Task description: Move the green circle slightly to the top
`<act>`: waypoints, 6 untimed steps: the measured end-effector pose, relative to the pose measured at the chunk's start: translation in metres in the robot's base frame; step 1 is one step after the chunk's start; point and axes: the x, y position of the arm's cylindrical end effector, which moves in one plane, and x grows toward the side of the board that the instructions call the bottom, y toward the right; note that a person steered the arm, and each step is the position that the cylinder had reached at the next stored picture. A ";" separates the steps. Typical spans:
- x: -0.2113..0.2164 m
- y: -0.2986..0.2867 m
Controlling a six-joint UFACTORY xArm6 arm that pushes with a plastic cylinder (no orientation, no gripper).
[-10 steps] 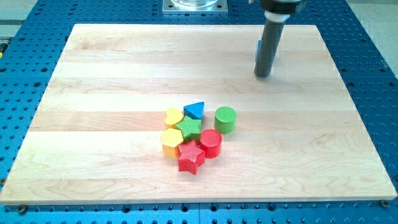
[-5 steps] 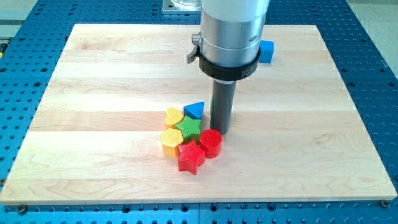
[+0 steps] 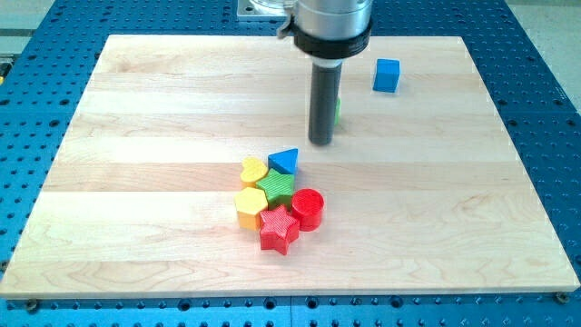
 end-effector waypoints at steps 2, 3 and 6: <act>-0.092 0.002; -0.025 0.012; 0.207 0.024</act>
